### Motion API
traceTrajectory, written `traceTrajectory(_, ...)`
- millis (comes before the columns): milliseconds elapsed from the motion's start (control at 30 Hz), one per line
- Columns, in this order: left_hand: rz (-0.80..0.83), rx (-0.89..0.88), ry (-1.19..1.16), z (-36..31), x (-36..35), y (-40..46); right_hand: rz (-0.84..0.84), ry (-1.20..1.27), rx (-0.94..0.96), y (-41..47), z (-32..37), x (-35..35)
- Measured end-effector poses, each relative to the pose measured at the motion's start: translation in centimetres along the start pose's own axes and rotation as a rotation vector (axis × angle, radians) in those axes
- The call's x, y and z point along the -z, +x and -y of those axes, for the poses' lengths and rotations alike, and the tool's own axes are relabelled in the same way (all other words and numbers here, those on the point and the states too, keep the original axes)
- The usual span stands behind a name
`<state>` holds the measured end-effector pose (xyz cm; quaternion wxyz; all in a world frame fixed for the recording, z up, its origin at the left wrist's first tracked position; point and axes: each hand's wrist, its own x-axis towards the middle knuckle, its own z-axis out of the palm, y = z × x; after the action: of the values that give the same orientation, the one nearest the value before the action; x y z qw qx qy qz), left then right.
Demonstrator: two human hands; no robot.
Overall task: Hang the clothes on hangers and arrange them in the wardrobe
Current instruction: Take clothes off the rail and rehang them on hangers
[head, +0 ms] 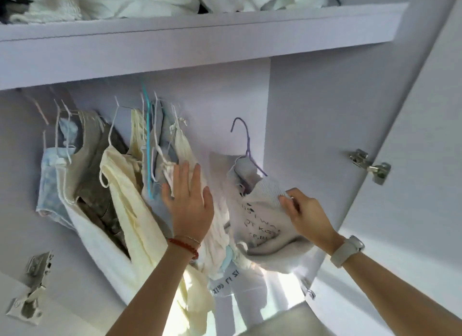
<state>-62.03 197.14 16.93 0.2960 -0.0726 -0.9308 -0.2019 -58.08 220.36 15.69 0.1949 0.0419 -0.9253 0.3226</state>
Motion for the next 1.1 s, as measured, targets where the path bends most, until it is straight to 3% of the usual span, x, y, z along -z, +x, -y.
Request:
traceTrajectory(133, 0.289, -0.143, -0.160, -3.2, -2.4, -3.7, -0.005, -0.197, -0.105, -8.4, -1.2, 3.9)
traceTrajectory(267, 0.472, -0.289, -0.268, -7.7, -5.7, -7.4, -0.062, -0.309, -0.170, -17.0, -2.3, 9.4)
traceTrajectory(400, 0.625, -0.574, -0.488, -13.7, -7.9, -11.8, -0.084, -0.456, -0.334, -25.6, -3.0, 14.2)
traceTrajectory(567, 0.950, -0.633, -0.779, -21.7, -7.7, -19.5, -0.207, -0.625, -0.584, -37.2, -3.2, 17.9)
traceTrajectory(767, 0.911, -0.858, -0.852, -30.3, -4.6, -27.6, -0.473, -0.600, -0.927, -48.8, -2.0, 19.4)
traceTrajectory(1000, 0.875, -1.276, -0.836, -38.5, -2.8, -33.7, -0.410, -0.419, -1.173, -57.4, 0.2, 16.1)
traceTrajectory(1100, 0.913, -1.441, -0.800, -41.9, -2.3, -37.3, -0.504, -0.298, -1.248, -59.8, 1.3, 15.7)
